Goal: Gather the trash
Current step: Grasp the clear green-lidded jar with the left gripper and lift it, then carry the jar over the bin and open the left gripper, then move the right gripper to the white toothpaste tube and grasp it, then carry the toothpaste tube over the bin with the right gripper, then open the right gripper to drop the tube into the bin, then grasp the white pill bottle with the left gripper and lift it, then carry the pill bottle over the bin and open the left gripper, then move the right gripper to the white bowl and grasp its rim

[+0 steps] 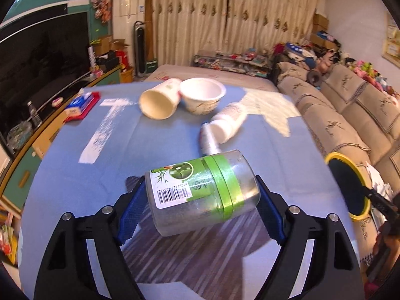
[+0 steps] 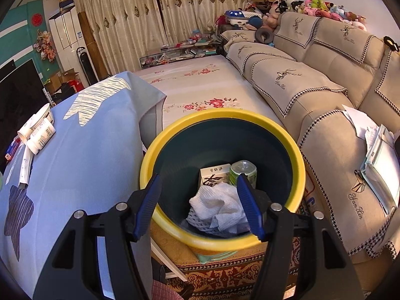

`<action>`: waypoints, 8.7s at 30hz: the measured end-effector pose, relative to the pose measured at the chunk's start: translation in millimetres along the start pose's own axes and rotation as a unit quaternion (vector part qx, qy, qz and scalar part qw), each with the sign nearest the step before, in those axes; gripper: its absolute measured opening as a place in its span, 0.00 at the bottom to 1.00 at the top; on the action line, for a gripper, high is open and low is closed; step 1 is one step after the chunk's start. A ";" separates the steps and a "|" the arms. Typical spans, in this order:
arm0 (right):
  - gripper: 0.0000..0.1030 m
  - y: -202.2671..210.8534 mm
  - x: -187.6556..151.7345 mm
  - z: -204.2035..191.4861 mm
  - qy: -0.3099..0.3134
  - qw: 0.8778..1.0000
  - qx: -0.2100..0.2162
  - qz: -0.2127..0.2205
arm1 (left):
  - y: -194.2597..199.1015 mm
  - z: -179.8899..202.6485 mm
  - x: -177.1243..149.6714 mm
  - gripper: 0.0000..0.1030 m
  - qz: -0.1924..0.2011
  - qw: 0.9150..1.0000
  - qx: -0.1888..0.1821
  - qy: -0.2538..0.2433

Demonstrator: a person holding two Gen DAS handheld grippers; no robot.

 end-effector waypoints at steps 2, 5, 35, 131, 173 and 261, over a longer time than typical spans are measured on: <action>0.58 6.5 -3.6 7.2 -0.005 1.000 -0.003 0.003 | 6.5 17.9 6.9 0.78 0.008 1.000 -0.022 -0.019; 0.58 20.7 -8.5 19.6 -0.018 1.000 -0.009 0.014 | 9.9 48.9 18.9 0.78 0.017 0.997 -0.062 -0.045; 0.59 58.2 -21.0 115.3 -0.106 0.992 -0.055 0.043 | -119.6 373.3 72.9 0.83 -0.053 0.938 -0.264 -0.219; 0.17 -44.7 31.9 -50.9 -0.042 0.998 -0.014 -0.037 | -28.4 -117.8 10.7 0.95 0.099 0.992 0.074 0.028; 0.50 -16.7 25.4 -13.3 -0.083 0.996 0.014 -0.009 | -120.7 13.3 73.3 0.95 -0.024 0.986 -0.105 -0.130; 0.52 30.8 -4.6 64.6 -0.124 0.992 0.005 0.010 | -34.5 149.3 81.1 0.92 0.053 0.971 -0.191 -0.136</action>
Point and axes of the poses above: each gripper's, at about its wrist camera, not at the fingertips, and y roughly against the way its jaws point, z to its right, x to its top, the point moved 2 cm from there along -y, roughly the way its jaws point, and after that the axes turned 11 degrees about -y, right-handed, at the moved point
